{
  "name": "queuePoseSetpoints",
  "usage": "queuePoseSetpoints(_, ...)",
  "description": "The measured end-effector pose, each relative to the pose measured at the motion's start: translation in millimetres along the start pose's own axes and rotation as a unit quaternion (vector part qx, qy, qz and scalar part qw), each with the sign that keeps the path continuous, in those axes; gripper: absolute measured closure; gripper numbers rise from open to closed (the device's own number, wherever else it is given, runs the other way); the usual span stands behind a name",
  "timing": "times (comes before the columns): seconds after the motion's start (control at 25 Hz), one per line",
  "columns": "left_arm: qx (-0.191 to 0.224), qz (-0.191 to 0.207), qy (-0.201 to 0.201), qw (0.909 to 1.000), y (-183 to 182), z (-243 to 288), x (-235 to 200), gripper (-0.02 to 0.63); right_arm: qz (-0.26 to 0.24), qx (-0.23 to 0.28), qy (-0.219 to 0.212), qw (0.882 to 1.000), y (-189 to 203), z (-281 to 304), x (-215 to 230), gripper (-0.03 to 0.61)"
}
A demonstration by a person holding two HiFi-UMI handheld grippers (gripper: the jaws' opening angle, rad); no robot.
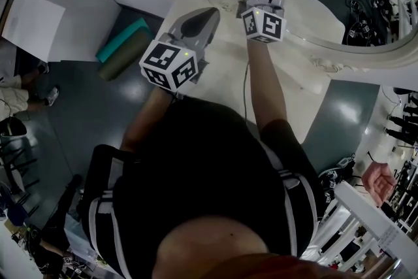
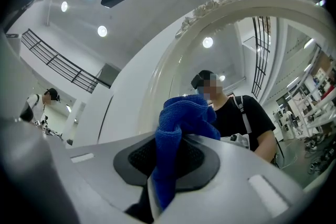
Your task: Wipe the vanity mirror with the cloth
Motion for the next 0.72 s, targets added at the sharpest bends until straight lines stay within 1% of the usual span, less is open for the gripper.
queuePoseSetpoints(0.2,0.002,0.001,0.009,1.0000,1.7,0.7,3.7,0.603,0.018,-0.012,-0.018,1.000,2.8,1.5,3.2,0.515)
queuePoseSetpoints(0.32,0.006,0.005,0.014,0.9999,-0.5,-1.9,7.3,0.603,0.014,-0.029,-0.023,0.999,-0.4,-0.1,3.7,0.512)
queuePoseSetpoints(0.44,0.011,0.009,0.022,0.9997,-2.1,-4.2,12.5,0.603,0.011,-0.036,-0.014,0.999,-6.6,-9.4,5.8,0.511)
queuePoseSetpoints(0.56,0.008,0.016,0.034,0.9993,2.1,-3.7,18.1,0.603,0.014,-0.031,0.002,0.999,-11.8,-29.7,11.6,0.511)
queuePoseSetpoints(0.72,0.005,0.025,0.048,0.9985,-2.9,-5.6,30.8,0.603,0.015,-0.017,0.027,0.999,-35.8,-60.2,17.6,0.511)
Point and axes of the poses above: the fingertips, and each gripper's own axes: z forward along the fingers, x to its right, y out of its underside, the point moved 10 cm from there along -z, backward along the fingers
